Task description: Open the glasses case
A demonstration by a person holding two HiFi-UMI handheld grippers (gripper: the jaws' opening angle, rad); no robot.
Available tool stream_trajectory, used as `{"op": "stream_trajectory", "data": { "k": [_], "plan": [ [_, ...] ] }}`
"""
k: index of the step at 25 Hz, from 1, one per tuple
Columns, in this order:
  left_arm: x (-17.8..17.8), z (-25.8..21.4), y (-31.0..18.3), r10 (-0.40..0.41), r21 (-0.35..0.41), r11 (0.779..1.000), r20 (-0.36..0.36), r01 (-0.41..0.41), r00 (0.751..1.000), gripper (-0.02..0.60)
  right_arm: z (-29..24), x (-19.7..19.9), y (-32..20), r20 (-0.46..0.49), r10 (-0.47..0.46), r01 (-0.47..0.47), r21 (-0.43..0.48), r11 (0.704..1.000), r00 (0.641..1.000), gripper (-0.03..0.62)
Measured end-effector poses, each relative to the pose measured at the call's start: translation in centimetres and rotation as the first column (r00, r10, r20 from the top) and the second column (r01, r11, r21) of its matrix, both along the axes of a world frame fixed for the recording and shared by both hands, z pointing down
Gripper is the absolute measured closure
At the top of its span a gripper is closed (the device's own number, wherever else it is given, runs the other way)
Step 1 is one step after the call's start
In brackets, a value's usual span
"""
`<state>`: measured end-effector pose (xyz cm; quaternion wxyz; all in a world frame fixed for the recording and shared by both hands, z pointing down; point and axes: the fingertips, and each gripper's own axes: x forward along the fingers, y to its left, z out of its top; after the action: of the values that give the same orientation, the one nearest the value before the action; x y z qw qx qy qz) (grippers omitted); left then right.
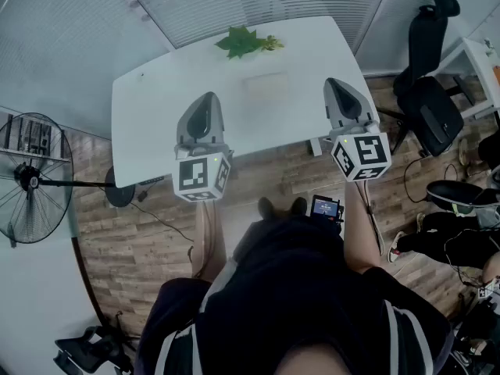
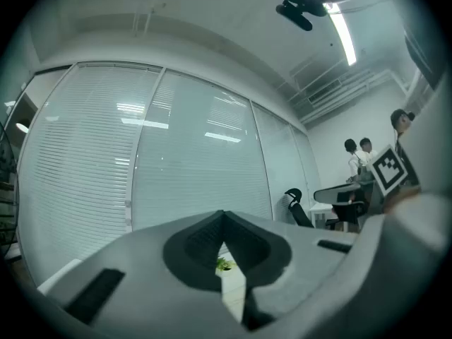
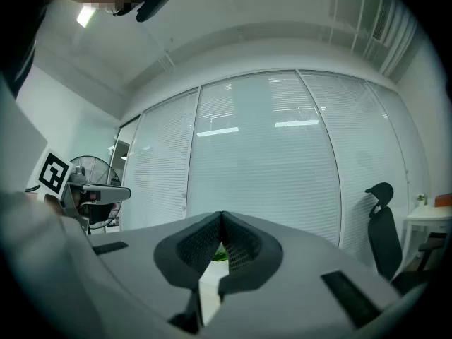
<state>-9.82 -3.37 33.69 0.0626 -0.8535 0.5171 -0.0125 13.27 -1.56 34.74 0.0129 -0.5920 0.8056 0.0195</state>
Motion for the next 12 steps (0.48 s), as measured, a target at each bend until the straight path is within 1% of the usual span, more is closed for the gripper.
{"op": "stream_trajectory", "data": {
  "k": [3, 9, 11, 12],
  "plan": [
    [-0.04, 0.01, -0.06, -0.006, -0.003, 1.0, -0.007, 0.006, 1.0, 0.581, 0.46, 0.06, -0.15, -0.025, 0.001, -0.002, -0.006, 1.0, 1.0, 0.579],
    [0.31, 0.08, 0.23, -0.013, -0.004, 1.0, -0.008, 0.013, 1.0, 0.581, 0.48, 0.52, 0.2, -0.014, -0.003, 0.003, 0.0, 1.0, 1.0, 0.579],
    [0.59, 0.2, 0.47, -0.015, -0.006, 1.0, -0.002, 0.015, 1.0, 0.581, 0.86, 0.57, 0.42, -0.011, -0.02, 0.02, -0.014, 1.0, 1.0, 0.579],
    [0.78, 0.25, 0.54, -0.016, -0.008, 1.0, 0.0, 0.016, 1.0, 0.581, 1.18, 0.39, 0.51, -0.014, -0.045, 0.044, -0.028, 0.999, 0.999, 0.579]
  ]
}}
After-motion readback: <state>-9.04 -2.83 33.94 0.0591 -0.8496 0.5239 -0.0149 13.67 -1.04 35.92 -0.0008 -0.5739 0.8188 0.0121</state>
